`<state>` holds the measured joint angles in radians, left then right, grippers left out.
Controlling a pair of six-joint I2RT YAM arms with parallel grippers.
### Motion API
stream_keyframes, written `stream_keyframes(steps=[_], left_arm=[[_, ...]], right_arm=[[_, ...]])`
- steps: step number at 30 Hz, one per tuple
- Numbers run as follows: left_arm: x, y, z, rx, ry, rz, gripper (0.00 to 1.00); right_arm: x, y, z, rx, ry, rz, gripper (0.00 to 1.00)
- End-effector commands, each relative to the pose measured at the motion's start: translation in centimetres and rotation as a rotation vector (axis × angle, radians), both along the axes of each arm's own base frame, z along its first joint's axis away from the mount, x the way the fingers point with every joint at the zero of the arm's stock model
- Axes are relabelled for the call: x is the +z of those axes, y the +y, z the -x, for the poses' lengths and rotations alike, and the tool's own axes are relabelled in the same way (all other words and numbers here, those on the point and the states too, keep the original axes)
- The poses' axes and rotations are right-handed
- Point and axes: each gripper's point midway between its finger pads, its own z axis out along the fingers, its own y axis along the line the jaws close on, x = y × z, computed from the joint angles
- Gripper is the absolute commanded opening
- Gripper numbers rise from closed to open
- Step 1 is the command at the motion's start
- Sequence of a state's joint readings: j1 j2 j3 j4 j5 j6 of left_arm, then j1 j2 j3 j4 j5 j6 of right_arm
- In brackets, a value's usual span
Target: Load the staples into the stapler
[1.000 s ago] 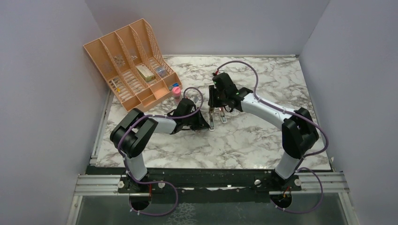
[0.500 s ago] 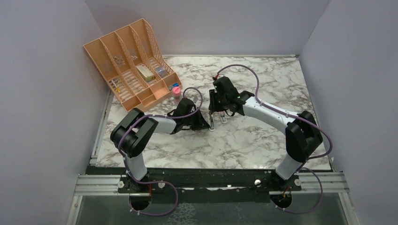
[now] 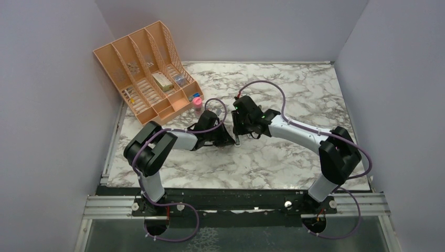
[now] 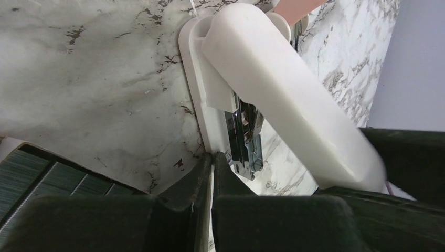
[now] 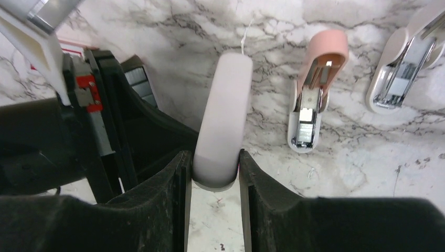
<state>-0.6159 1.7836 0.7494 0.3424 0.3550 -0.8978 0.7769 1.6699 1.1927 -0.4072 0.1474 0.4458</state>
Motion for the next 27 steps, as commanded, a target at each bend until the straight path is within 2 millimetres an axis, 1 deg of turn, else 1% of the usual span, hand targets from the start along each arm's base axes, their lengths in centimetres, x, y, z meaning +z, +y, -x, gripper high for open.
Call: stream_keyframes(steps=[1, 7, 11, 14, 17, 21, 23, 25, 27], left_arm=[[-2.1, 1.6, -0.3, 0.068, 0.001, -0.093, 0.04], [-1.3, 1.4, -0.7, 0.073, -0.023, -0.078, 0.05], [-0.6, 1.2, -0.8, 0.075, -0.030, -0.058, 0.07], [0.4, 1.1, -0.9, 0.082, -0.040, -0.037, 0.08], [2.0, 0.9, -1.2, 0.092, -0.067, -0.008, 0.10], [3.8, 0.8, -1.6, 0.109, -0.098, 0.018, 0.12], [4.2, 1.0, -1.7, 0.114, -0.106, 0.010, 0.12], [4.1, 1.3, -1.6, 0.114, -0.103, -0.019, 0.12], [4.0, 2.1, -1.7, 0.131, -0.111, -0.055, 0.12]], right_arm=[[-2.2, -0.3, 3.3, -0.004, 0.118, 0.014, 0.30], [-3.3, -0.3, 4.0, 0.005, 0.131, 0.036, 0.33], [-4.0, -0.1, 3.8, 0.009, 0.131, 0.046, 0.33], [-4.4, 0.1, 3.5, 0.004, 0.126, 0.046, 0.33], [-5.1, 0.2, 3.3, 0.000, 0.125, 0.055, 0.33], [-6.2, 0.0, 3.4, 0.003, 0.134, 0.078, 0.33], [-6.5, -0.2, 3.5, -0.001, 0.137, 0.087, 0.33], [-6.5, -0.1, 3.5, 0.001, 0.134, 0.082, 0.33], [-6.8, -0.2, 3.4, 0.001, 0.133, 0.088, 0.33]])
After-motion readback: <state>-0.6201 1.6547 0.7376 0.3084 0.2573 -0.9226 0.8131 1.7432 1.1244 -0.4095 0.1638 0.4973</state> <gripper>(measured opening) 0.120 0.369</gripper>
